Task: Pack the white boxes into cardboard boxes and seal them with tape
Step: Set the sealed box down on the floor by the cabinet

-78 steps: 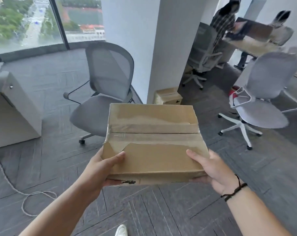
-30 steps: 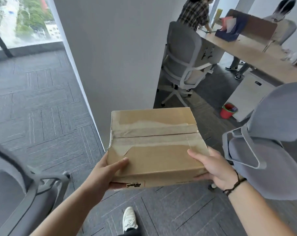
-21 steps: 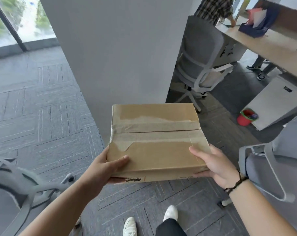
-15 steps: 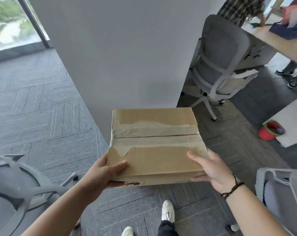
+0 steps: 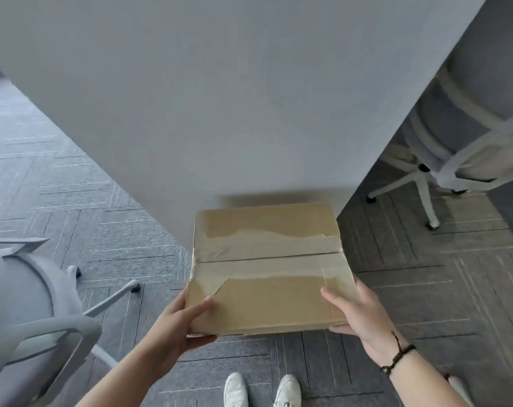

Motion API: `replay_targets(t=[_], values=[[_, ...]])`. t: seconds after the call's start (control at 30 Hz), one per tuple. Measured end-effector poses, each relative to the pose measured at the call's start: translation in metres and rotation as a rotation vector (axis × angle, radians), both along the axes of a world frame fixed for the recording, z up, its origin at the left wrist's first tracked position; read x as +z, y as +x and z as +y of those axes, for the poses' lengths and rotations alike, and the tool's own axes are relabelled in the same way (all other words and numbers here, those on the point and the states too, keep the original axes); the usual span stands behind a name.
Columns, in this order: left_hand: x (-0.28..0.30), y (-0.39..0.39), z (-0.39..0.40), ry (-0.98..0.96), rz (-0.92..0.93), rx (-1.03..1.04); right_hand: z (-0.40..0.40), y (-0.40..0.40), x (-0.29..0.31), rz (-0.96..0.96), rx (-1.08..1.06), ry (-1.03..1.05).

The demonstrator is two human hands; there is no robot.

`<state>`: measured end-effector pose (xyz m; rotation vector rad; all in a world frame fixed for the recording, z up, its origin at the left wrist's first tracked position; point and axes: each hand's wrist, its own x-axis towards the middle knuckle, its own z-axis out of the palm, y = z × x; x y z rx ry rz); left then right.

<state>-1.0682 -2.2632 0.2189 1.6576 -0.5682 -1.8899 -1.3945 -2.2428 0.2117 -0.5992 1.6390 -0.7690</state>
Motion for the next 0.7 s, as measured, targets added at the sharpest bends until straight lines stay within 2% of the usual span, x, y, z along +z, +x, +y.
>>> replay_targets(t=[0.47, 0.7], values=[[-0.247, 0.021, -0.041, -0.021, -0.049, -0.017, -0.033, 0.021, -0.256, 0.057, 0.012, 0.061], [-0.332, 0.023, -0.048, -0.049, -0.016, -0.074, -0.036, 0.027, -0.338, 0.072, -0.026, 0.048]])
